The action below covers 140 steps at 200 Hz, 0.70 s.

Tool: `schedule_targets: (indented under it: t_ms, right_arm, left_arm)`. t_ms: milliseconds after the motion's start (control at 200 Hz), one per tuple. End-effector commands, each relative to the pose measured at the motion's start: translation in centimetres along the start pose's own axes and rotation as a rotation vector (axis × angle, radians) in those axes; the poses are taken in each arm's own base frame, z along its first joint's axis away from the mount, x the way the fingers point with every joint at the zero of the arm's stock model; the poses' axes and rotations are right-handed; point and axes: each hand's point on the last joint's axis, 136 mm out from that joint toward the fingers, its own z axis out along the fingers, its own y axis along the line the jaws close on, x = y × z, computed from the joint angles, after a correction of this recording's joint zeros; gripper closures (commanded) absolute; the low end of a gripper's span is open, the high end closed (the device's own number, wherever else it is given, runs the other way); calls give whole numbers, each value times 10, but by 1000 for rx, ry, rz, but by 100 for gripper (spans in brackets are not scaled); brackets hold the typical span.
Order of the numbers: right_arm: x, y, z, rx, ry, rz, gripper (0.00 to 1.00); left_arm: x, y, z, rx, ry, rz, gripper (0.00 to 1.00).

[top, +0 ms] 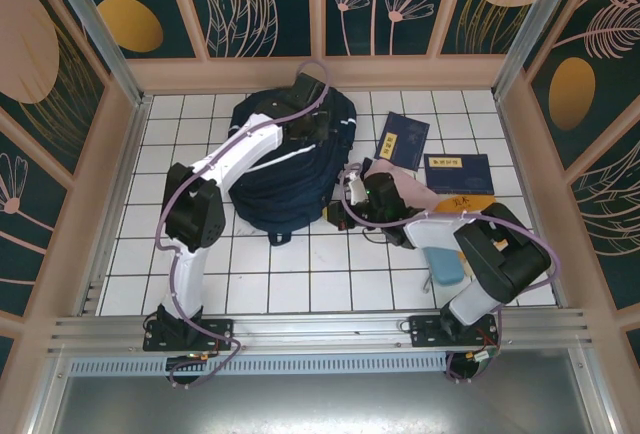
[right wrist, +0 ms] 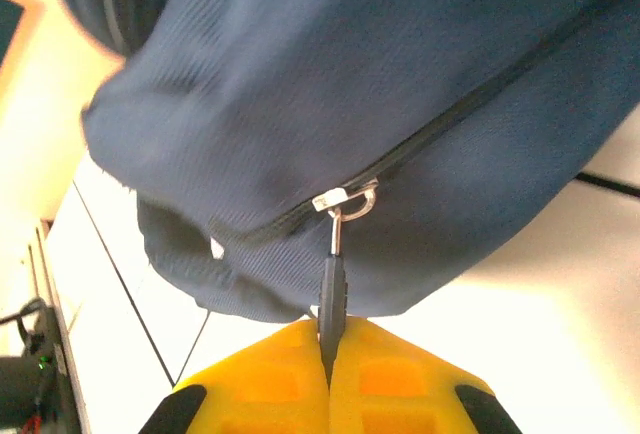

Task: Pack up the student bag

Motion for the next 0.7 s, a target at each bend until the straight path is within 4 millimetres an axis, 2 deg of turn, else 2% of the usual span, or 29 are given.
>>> schedule_targets:
  t_ms: [0,50,120,175,280,370,440,505,525,540,586,616,696]
  right_arm:
    - [9,14,2,6,41,-80,100]
    - [9,13,2,19,35,-79,100]
    - [2,12,0,28,8,-78,100]
    - [-6,9,-3,48,-17,-69,100]
    - [-22,1,-9,84,-54,-40,100]
    - [-36,-12,-13,135,-81,-5,100]
    - [-48,-25,-18,181,-101,23,100]
    - [-62,-37,-23,221,-120,44,100]
    - [-69,-40,-25,235,-131,45,100]
    - [-71,-44,-25,249,-133,47,100]
    - [-76,-47,-24,272,-125,41,100]
    - [-85,-60,-30,305,-139,56,100]
    - [-89,-65,-27,331,-105,33,100]
  left_arm:
    - [-55,-24,-14,92,-181,-38,100]
    - [-56,-25,-13,116,-171,-55,99]
    - [-57,-24,-20,151,-158,-79,78]
    - [-59,-16,-28,155,-155,-104,62]
    - [-56,13,-46,125,-163,-146,44]
    - [-45,45,-64,111,-169,-211,37]
    - [-30,77,-73,79,-172,-269,31]
    - [-11,104,-76,37,-162,-307,29]
    - [-1,112,-70,21,-142,-319,29]
    - [-1,116,-78,23,-156,-326,29]
    - [10,123,-77,23,-139,-339,29]
    - [18,125,-74,32,-122,-344,29]
    - [29,114,-67,106,-82,-314,31]
